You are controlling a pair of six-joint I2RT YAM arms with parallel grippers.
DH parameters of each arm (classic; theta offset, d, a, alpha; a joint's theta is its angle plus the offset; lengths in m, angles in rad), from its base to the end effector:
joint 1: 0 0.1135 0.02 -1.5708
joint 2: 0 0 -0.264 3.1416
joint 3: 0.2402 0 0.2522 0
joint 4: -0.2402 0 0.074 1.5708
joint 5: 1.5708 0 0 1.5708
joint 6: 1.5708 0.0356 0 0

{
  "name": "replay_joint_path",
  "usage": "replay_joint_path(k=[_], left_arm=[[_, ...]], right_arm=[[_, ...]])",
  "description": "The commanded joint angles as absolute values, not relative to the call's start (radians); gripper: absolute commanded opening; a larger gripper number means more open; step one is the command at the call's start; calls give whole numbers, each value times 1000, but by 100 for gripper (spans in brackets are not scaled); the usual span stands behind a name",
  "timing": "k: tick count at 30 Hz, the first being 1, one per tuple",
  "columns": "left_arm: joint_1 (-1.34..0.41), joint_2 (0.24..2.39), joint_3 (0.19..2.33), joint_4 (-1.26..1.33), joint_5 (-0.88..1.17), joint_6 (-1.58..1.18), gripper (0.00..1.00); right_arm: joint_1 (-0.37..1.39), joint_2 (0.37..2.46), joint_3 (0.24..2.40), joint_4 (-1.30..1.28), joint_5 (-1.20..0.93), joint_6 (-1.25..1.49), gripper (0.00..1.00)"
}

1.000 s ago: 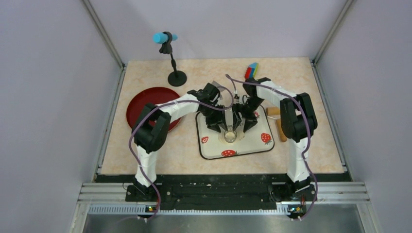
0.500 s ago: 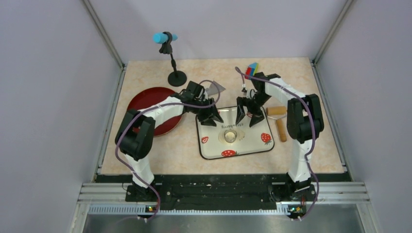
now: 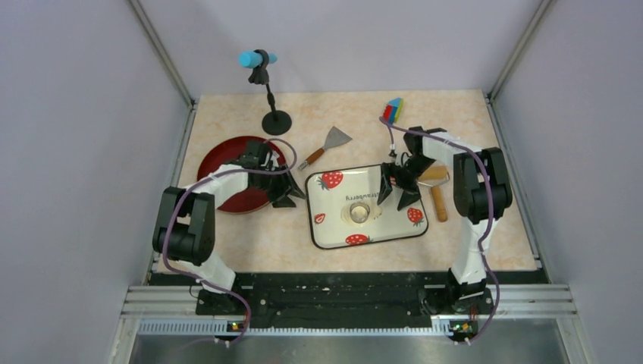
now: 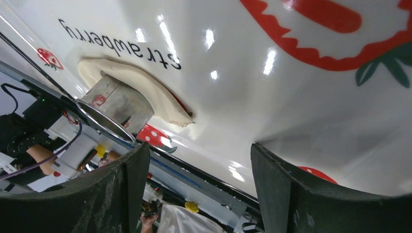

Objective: Roll out the dumpling wrappers from the dough

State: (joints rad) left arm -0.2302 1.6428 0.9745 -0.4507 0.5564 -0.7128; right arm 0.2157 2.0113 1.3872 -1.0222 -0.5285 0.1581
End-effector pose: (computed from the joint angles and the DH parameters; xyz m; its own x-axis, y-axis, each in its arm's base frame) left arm 0.3014 -0.0899 0.1783 -0.9362 -0.3509 -0.0196 -0.2564 0.7199 -0.6450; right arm 0.3464 0.0943 0.1534 -0.9851 -0.0767 0.1537 0.0075 0.8747 0.4846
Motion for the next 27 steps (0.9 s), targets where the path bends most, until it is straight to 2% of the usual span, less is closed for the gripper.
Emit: replay_joint_path(k=[1,5,14,19,27], left_arm=[[-228,1626,948,-517,514,-618,53],[-231,1673,904,-414,576,-653,52],[-299,1784,943,-318,596,-704,48],[-341,1827,985,-354,555,-687,43],[-355,1845,979,-366,538,-674,26]], right_arm=[[217,2006,1370,-979,-571,160,73],[218,2033,1361,-965,-583,168,70],[221,2081,1341,-937,-589,196,53],[229,2099,1317,-912,-580,208,51],[229,2139,1346,-874,-532,246,41]])
